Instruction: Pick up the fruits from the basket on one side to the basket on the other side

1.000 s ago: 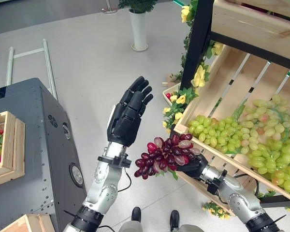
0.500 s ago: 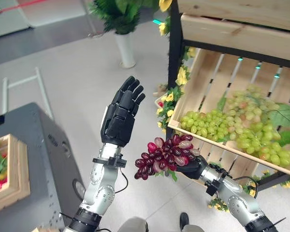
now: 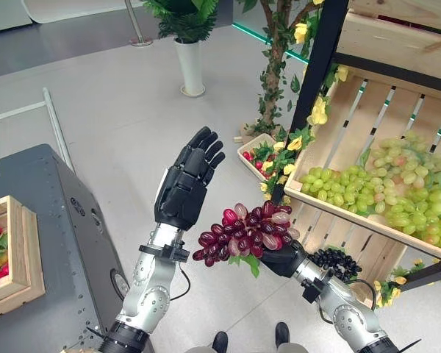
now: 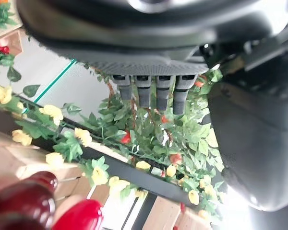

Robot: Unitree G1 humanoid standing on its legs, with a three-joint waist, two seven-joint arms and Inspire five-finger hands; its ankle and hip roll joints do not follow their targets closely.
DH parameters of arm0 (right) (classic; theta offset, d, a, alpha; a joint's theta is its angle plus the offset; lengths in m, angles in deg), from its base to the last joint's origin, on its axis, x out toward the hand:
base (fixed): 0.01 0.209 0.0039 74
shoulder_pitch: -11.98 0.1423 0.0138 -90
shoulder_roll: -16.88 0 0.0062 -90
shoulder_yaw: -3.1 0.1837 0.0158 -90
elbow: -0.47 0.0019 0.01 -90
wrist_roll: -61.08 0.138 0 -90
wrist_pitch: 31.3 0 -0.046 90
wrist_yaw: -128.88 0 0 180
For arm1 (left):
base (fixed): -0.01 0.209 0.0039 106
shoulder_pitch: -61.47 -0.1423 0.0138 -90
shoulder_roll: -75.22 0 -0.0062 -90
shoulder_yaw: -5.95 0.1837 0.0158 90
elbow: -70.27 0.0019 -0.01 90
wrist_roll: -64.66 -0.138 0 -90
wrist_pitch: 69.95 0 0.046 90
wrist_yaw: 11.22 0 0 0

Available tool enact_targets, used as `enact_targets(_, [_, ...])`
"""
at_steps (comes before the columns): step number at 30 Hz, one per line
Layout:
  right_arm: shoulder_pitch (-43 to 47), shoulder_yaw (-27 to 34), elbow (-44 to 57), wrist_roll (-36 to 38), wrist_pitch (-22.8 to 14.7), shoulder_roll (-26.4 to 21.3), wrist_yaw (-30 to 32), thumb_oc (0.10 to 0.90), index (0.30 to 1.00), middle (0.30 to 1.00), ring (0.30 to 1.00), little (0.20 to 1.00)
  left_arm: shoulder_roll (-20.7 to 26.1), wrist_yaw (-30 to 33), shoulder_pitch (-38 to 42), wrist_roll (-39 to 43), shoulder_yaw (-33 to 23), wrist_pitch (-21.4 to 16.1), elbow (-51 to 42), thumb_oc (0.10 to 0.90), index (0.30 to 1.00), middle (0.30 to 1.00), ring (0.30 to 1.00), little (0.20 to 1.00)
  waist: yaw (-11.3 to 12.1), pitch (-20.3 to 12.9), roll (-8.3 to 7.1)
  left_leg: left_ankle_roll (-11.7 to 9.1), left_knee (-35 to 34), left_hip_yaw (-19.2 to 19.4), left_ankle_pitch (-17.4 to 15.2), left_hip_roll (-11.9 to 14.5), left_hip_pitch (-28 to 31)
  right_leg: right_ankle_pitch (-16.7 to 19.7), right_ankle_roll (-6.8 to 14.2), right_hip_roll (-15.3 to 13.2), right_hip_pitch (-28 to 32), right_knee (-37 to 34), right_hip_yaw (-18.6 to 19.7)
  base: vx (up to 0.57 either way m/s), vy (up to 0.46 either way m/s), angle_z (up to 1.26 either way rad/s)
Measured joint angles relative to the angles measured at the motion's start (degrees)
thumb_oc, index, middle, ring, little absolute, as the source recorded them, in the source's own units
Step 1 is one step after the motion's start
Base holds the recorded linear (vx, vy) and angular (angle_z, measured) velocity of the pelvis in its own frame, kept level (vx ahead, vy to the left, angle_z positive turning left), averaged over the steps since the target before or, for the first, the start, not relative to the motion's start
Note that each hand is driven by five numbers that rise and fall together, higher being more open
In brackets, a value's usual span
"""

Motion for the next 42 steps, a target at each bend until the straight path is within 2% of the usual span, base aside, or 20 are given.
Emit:
enact_targets(3, [0.08,0.16,-0.06,0.01,0.00,-0.69,-0.01,0.400,0.300,0.300,0.300,0.300,0.03,-0.17,0.12,-0.03,0.45,0.43,0.01,0.800,0.900,0.900,0.900,0.900,-0.48,1.26,-0.18,0.24,-0.03,1.24,-0.16,0.06,0.62,0.13,0.09,0.10,-0.53,1.12,0.02,-0.15,0.065,-0.24])
enact_targets(5, [0.71,0.20,-0.43,0.00,0.00,-1.87,-0.07,0.400,0.300,0.300,0.300,0.300,0.03,-0.12,0.11,-0.04,0.59,0.47,0.04,0.800,0.900,0.900,0.900,0.900,-0.16,2.41,0.74,0.87,1.19,3.54,-0.59,0.80,0.07,1.71,-1.30,1.48,-3.00,4.53,-2.33,-0.17,0.056,-0.48])
enact_targets(7, [1.31,0.18,-0.75,0.03,0.00,-2.69,-0.19,0.400,0.300,0.300,0.300,0.300,0.50,0.11,0.07,-0.03,0.48,0.47,0.09,0.800,0.900,0.900,0.900,0.900,0.41,3.14,1.55,1.71,1.81,5.68,-1.12,2.08,-0.61,3.29,-1.21,2.46,-4.64,5.79,-5.21,-0.14,-0.011,-0.54])
enact_targets(8, [2.22,0.04,-1.41,0.06,0.00,-3.10,-0.29,0.400,0.300,0.300,0.300,0.300,0.28,0.26,0.06,-0.04,0.32,0.44,0.00,0.800,0.900,0.900,0.900,0.900,1.02,3.73,2.68,1.54,1.48,6.86,-0.86,3.69,-0.38,1.11,-1.84,3.48,-6.86,10.61,-5.60,-0.10,-0.069,-0.36])
enact_targets(9, [3.40,-0.03,-2.41,0.04,0.00,-3.50,-0.30,0.400,0.300,0.300,0.300,0.300,0.18,0.55,0.13,-0.07,0.33,0.48,-0.24,0.800,0.900,0.900,0.900,0.900,0.79,4.29,4.77,0.92,2.22,7.21,-0.58,6.51,-1.62,-4.66,-5.13,6.05,-11.53,26.75,-7.62,-0.08,-0.115,-0.28])
enact_targets(10, [3.51,-0.09,-2.20,0.02,0.00,-4.04,-0.34,0.400,0.300,0.300,0.300,0.300,0.45,0.57,0.14,-0.12,0.24,0.52,-0.92,0.800,0.900,0.900,0.900,0.900,1.19,4.30,4.59,0.46,2.73,7.35,-0.46,7.50,-2.16,-8.49,-5.00,6.44,-12.79,35.56,-8.38,-0.05,-0.109,-0.08])
enact_targets(12, [3.31,0.02,-2.19,-0.05,-0.01,-4.36,-0.42,0.400,0.300,0.300,0.300,0.300,0.69,0.84,-0.02,-0.11,-0.27,0.53,-1.18,0.800,0.900,0.900,0.900,0.900,2.69,4.05,3.24,-0.46,2.77,9.05,-0.27,7.96,-2.02,-13.58,-4.64,5.11,-9.55,38.45,-9.44,-0.02,-0.215,-0.12])
enact_targets(13, [3.42,0.01,-2.05,-0.09,-0.01,-4.32,-0.52,0.400,0.300,0.300,0.300,0.300,0.74,1.25,-0.09,-0.09,-1.11,0.54,-1.46,0.800,0.900,0.900,0.900,0.900,3.80,3.88,2.59,-1.16,2.71,10.80,-0.09,8.37,-2.02,-16.43,-4.70,3.60,-6.68,35.86,-10.15,-0.01,-0.287,-0.34])
enact_targets(14, [3.34,-0.09,-1.55,-0.10,-0.01,-4.21,-0.95,0.400,0.300,0.300,0.300,0.300,0.88,1.75,-0.27,-0.10,-1.95,0.44,-1.88,0.800,0.900,0.900,0.900,0.900,5.00,3.62,1.85,-1.99,2.69,11.47,-0.10,8.15,-2.30,-17.33,-4.80,1.84,-3.82,30.05,-11.26,-0.02,-0.229,-0.44])
enact_targets(15, [3.34,-0.10,-1.45,-0.10,-0.01,-3.83,-1.42,0.400,0.300,0.300,0.300,0.300,1.29,1.90,-0.25,-0.10,-2.26,0.39,-1.94,0.800,0.900,0.900,0.900,0.900,5.66,3.56,1.07,-2.49,2.76,11.57,-0.36,7.65,-2.38,-17.91,-4.20,1.85,-2.50,26.42,-10.97,-0.05,-0.297,-0.58])
enact_targets(16, [3.59,-0.43,-1.47,-0.11,0.00,-3.46,-2.30,0.400,0.300,0.300,0.300,0.300,1.85,2.32,-0.37,-0.12,-2.69,0.24,-1.85,0.800,0.900,0.900,0.900,0.900,6.60,3.46,0.07,-3.90,2.64,11.13,-0.24,7.78,-2.36,-19.62,-3.96,2.43,0.14,19.57,-10.91,-0.06,-0.285,-0.65])
enact_targets(18, [4.07,-0.73,-2.01,-0.56,0.40,-4.07,-4.28,0.400,0.300,0.300,0.300,0.300,0.96,2.95,-1.79,-0.16,-2.49,-0.27,-1.28,0.800,0.900,0.900,0.900,0.900,7.42,2.48,2.17,-5.12,1.27,11.32,-0.10,10.75,-2.06,-14.45,-5.08,6.01,2.40,11.09,-11.15,-0.10,-0.385,-0.83])
enact_targets(19, [4.25,-0.82,-2.06,-0.54,0.48,-4.64,-4.96,0.400,0.300,0.300,0.300,0.300,0.87,2.94,-1.79,-0.30,-2.10,-0.41,-1.07,0.800,0.900,0.900,0.900,0.900,6.57,2.38,2.25,-5.96,0.95,11.30,0.36,12.20,-1.94,-12.58,-5.50,7.30,3.44,8.41,-10.79,-0.11,-0.444,-0.67])
enact_targets(22, [5.11,-0.87,-2.14,-0.76,1.09,-6.38,-5.00,0.400,0.300,0.300,0.300,0.300,-0.26,3.16,-1.52,-1.21,-1.61,-0.59,-0.27,0.800,0.900,0.900,0.900,0.900,4.89,2.13,1.95,-6.74,1.13,11.01,-0.01,13.03,-2.08,-10.93,-6.20,8.81,3.45,6.19,-8.93,-0.03,-0.390,-0.32])
enact_targets(23, [5.04,-0.78,-2.16,-0.77,1.70,-6.92,-5.01,0.400,0.300,0.300,0.300,0.300,-0.91,3.34,-1.38,-1.28,-1.64,-0.59,-0.26,0.800,0.900,0.900,0.900,0.900,3.52,2.07,1.84,-6.87,1.12,10.50,0.06,13.30,-2.15,-10.16,-6.20,8.97,4.35,4.61,-9.53,-0.03,-0.418,-0.03])
enact_targets(24, [4.98,-0.72,-2.16,-0.83,2.54,-7.48,-5.01,0.400,0.300,0.300,0.300,0.300,-1.71,3.72,-1.31,-1.29,-1.80,-0.59,-0.37,0.800,0.900,0.900,0.900,0.900,3.17,1.96,1.67,-6.87,1.10,10.51,0.06,13.28,-2.11,-9.43,-6.28,9.12,5.01,3.20,-9.41,-0.04,-0.270,0.07])
enact_targets(33, [3.60,-0.67,-2.13,-2.33,3.76,-8.23,-5.01,0.400,0.300,0.300,0.300,0.300,-2.19,5.66,-1.20,-1.37,-3.80,-0.71,-0.77,0.800,0.900,0.900,0.900,0.900,2.96,1.83,1.46,-7.82,0.88,8.46,0.72,13.63,-3.94,-8.11,-6.73,10.10,5.45,0.52,-11.06,-0.06,-0.174,0.10])
enact_targets(37, [3.49,-0.77,-2.45,-2.33,3.69,-7.64,-5.00,0.400,0.300,0.300,0.300,0.300,-2.19,6.08,-1.24,-1.36,-3.83,-0.73,-0.76,0.800,0.900,0.900,0.900,0.900,3.57,1.84,1.43,-7.88,1.19,7.55,0.78,13.37,-5.16,-8.08,-6.80,10.00,4.74,0.59,-11.62,-0.03,-0.011,0.14])
enact_targets(41, [4.22,-2.30,-4.24,-2.30,2.21,-6.98,-4.87,0.400,0.300,0.300,0.300,0.300,-2.15,11.21,-0.96,-5.43,-3.90,-4.80,-0.75,0.800,0.900,0.900,0.900,0.900,4.32,2.05,1.04,-7.87,1.85,6.49,0.78,12.95,-6.53,-8.06,-6.74,9.98,4.15,0.52,-12.45,-0.15,-0.036,0.11])
enact_targets(42, [5.00,-3.02,-5.25,-2.28,1.66,-6.90,-4.73,0.400,0.300,0.300,0.300,0.300,-2.11,13.98,-0.31,-7.38,-4.06,-7.29,-0.70,0.800,0.900,0.900,0.900,0.900,4.59,2.18,0.76,-7.87,2.60,5.95,0.79,12.96,-8.22,-8.01,-6.74,10.09,2.90,0.75,-12.76,-0.27,-0.065,0.17])
